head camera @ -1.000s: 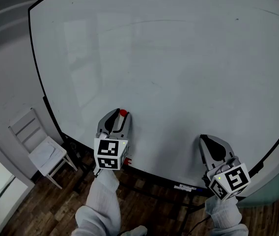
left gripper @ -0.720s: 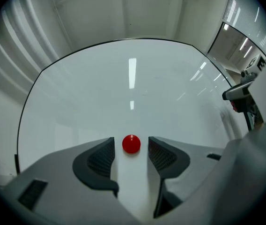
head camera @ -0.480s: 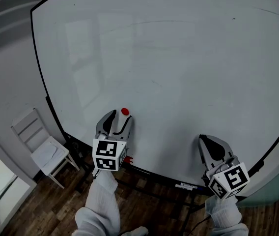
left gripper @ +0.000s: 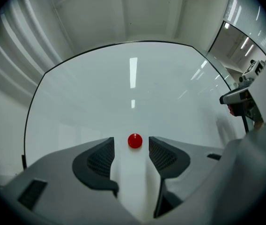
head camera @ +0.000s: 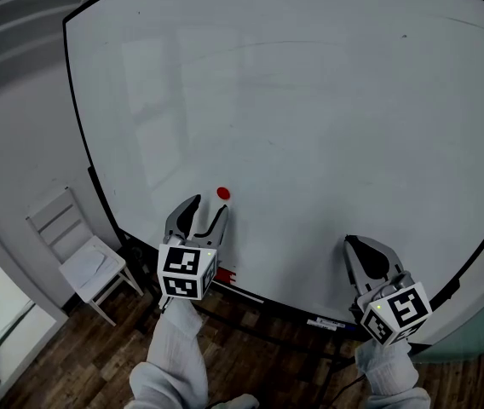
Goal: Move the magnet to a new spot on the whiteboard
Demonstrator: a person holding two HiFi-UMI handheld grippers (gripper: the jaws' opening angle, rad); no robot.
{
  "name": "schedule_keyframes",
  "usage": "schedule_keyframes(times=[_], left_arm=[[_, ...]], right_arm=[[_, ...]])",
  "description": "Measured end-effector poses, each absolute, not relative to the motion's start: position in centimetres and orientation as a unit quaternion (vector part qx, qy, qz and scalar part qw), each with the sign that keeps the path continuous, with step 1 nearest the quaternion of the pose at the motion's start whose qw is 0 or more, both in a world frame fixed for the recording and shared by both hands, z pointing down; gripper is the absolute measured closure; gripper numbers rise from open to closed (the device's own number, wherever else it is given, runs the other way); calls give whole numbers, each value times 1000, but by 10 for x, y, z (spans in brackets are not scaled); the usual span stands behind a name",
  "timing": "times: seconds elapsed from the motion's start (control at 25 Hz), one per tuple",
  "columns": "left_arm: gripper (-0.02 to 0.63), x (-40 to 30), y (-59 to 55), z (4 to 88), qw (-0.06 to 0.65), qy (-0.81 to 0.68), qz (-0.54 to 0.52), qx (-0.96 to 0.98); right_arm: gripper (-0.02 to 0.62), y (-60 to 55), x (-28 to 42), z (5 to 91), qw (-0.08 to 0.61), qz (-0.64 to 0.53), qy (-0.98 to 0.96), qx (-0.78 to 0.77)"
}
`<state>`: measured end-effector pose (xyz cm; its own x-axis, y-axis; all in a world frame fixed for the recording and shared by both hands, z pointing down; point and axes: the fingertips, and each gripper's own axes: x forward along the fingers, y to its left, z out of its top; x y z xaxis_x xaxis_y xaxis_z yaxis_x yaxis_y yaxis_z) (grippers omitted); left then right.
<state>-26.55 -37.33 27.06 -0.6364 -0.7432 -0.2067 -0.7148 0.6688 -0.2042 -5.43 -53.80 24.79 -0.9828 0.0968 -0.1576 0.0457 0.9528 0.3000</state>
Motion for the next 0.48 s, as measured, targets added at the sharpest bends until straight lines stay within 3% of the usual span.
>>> schedule_keyframes(times=[0.48], left_arm=[[379, -217, -368, 306, 97, 880, -48, -463]], right_arm=[[566, -544, -47, 265, 73, 136, 987, 36]])
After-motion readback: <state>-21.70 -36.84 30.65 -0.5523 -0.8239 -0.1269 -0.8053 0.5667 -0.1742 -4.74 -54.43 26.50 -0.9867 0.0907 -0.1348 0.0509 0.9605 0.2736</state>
